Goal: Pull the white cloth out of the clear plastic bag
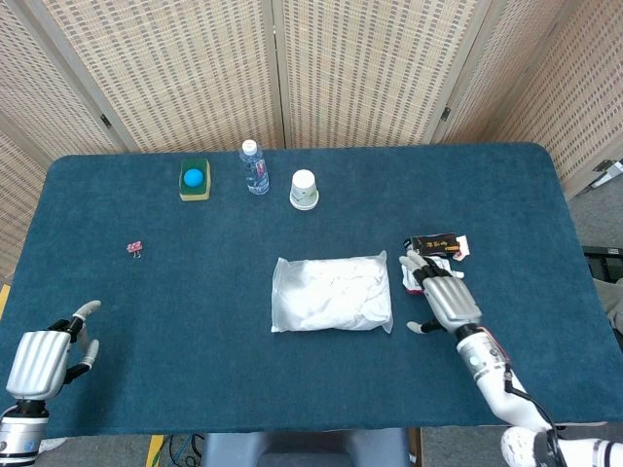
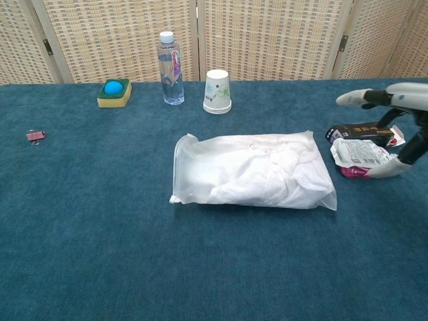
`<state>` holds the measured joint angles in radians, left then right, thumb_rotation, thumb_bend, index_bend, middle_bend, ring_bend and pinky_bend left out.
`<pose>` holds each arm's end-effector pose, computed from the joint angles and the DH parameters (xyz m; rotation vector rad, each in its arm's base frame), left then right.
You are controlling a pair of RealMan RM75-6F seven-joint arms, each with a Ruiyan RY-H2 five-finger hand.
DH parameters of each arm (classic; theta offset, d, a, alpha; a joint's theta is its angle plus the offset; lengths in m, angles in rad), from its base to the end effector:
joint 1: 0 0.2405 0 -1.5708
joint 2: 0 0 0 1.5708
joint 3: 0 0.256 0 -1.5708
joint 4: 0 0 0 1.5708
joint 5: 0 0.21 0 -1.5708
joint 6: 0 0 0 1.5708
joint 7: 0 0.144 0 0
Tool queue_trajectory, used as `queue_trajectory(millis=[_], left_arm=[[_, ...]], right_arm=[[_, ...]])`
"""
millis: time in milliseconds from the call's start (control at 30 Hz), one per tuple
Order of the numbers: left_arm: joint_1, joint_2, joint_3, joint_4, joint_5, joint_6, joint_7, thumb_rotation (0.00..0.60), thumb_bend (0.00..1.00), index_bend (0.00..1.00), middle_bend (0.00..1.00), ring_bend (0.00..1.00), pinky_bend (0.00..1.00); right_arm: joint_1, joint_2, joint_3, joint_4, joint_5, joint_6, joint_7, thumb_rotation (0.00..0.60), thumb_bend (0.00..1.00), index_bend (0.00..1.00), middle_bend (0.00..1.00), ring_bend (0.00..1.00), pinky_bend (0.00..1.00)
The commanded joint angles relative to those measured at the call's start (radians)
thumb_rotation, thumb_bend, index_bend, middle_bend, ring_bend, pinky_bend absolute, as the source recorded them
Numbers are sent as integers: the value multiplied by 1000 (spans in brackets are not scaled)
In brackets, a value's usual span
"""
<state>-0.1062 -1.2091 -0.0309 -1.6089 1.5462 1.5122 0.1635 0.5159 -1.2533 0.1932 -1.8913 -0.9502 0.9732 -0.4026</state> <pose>-0.2929 0.1825 0.1294 -1.4568 -0.8046 -0.8948 -0.1893 -0.2824 0.0521 1.7015 -1.2535 0.8067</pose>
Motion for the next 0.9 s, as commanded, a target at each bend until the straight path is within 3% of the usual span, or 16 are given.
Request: queue_trajectory(millis=[33, 467, 633, 700, 767, 833, 900], left_arm=[[1, -1, -1, -2, -3, 0, -2, 600, 436, 201, 648, 550, 792], [4, -2, 1, 4, -9, -4, -6, 600, 436, 204, 675, 562, 792], [6, -1, 3, 5, -10, -5, -6, 600, 436, 207, 683, 564, 792], [6, -1, 3, 6, -10, -3, -10, 600, 436, 209, 686, 564, 792], [7, -1, 4, 6, -7, -2, -11, 600, 436, 212, 690, 565, 792], [7, -1, 4, 6, -5, -1, -11, 600, 436, 217, 694, 567, 792], [7, -3, 4, 6, -1, 2, -10, 600, 436, 223, 700, 571, 792]], right_arm=[[62, -58, 10, 38, 62, -25, -59, 600, 0, 0, 0, 0, 198], [221, -211, -26, 153, 247, -47, -193, 600, 0, 0, 5, 0, 197], [271, -256, -35, 191, 310, -37, -238, 600, 3, 0, 97, 42, 234], [283, -269, -38, 204, 318, -38, -243, 600, 56, 0, 157, 106, 264], [296, -279, -43, 216, 319, -39, -248, 600, 172, 3, 230, 177, 315], [302, -289, -45, 227, 305, -29, -248, 600, 254, 49, 296, 242, 369], [302, -301, -47, 238, 270, -13, -235, 600, 334, 160, 386, 338, 466]])
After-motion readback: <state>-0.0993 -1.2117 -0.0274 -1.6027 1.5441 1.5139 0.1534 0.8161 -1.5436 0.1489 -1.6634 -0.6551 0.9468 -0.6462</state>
